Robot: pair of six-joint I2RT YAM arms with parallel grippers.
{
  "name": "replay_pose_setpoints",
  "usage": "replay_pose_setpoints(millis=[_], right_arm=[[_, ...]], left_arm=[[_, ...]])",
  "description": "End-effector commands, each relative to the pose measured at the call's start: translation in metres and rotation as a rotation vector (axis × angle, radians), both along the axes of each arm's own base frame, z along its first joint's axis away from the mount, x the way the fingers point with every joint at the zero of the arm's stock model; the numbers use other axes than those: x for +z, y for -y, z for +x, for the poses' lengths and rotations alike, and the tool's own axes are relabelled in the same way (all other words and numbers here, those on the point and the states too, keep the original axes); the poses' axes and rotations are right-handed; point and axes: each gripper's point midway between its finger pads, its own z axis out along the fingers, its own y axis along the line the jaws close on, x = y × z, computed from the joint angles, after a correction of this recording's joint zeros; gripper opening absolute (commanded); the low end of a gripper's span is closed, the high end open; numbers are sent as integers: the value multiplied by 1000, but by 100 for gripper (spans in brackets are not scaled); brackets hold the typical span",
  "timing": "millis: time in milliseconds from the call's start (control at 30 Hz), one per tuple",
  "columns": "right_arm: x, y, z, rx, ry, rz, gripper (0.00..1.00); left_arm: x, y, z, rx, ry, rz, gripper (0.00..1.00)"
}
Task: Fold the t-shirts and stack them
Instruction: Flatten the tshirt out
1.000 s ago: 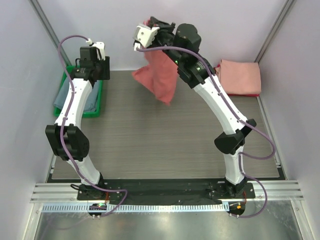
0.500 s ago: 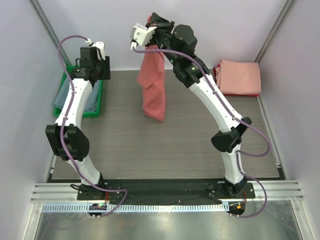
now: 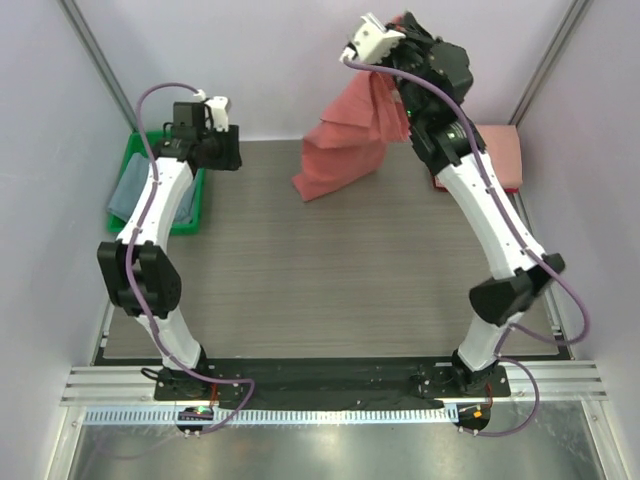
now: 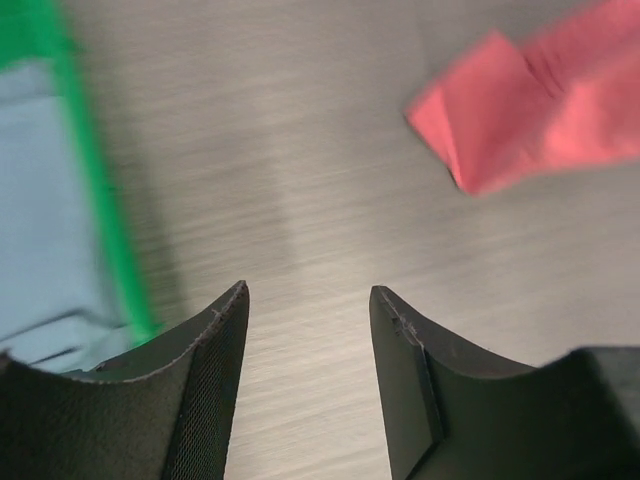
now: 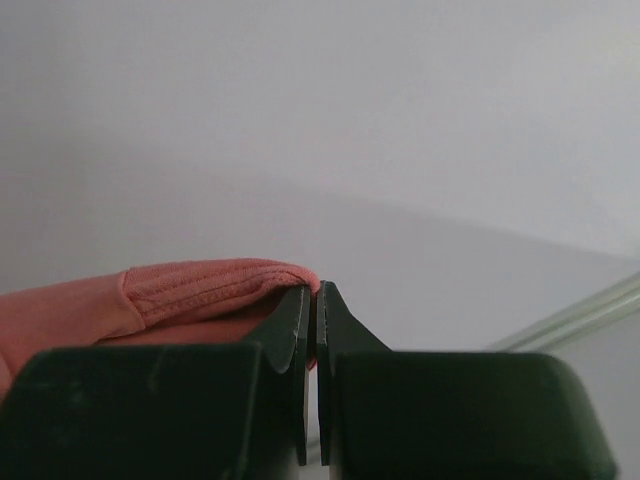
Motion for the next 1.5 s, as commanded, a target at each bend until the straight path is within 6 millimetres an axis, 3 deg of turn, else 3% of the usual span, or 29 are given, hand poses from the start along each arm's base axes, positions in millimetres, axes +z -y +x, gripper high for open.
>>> replay_pose_setpoints(millis=[0,33,100,167,200,233,267,367,467,500,533,567,633,700,733,800,1000,1100,1167,1200,1267,1300,1467], right_arm=[[-33,32,-19,-70,-116,69,1],[-47,32,-23,-59,-166,70,1],[-67,34,-31,-45,-217,68,1],[-87,34,-37,-25,-291,104,1],[-86,35,-38,-24,-290,104,1],[-102,33,-39,-15,-358,101,1],[-109,26,-44,18,-405,143,1],[-148,-4,-65,86,-530,85,1],[-166,-14,-82,105,-570,60,1],[-170,-19,-87,117,-587,61,1],[-178,-18,-89,104,-611,55,1],[-183,-18,-90,99,-628,57,1],[-192,-18,-93,93,-668,65,1],[-193,-17,-94,85,-681,70,1],[-198,-16,-96,81,-702,65,1],[-196,-15,-96,76,-708,66,1],[-200,-12,-97,55,-732,58,1],[-208,-13,-95,52,-752,60,1],[-211,-15,-94,54,-759,60,1],[-212,-16,-94,56,-762,60,1],[-216,-17,-93,53,-769,53,1],[-216,-18,-92,53,-769,51,1],[-221,-20,-89,51,-778,51,1]], left_arm=[[-20,53,1,-208,-80,-143,53],[-49,66,8,-234,-164,-205,54],[-53,83,22,-232,-193,-310,59],[-71,104,36,-280,-199,-350,56],[-70,104,38,-285,-187,-347,55],[-63,115,44,-310,-160,-340,54],[-80,119,49,-315,-184,-342,53],[-87,134,68,-325,-153,-356,54],[-91,154,81,-367,-119,-352,54],[-111,160,84,-378,-143,-348,54],[-116,166,86,-388,-140,-340,54],[-114,177,92,-403,-113,-329,54],[-136,184,100,-378,-116,-292,53],[-138,196,107,-379,-87,-266,53],[-152,196,111,-358,-96,-242,53],[-158,203,115,-355,-83,-221,52],[-184,195,129,-265,-51,-85,52],[-195,204,128,-285,-56,-65,52],[-192,212,125,-312,-51,-73,47],[-192,214,124,-316,-50,-67,27],[-195,217,120,-312,-65,-59,7],[-196,216,119,-304,-68,-52,1],[-197,213,111,-317,-103,-48,0]])
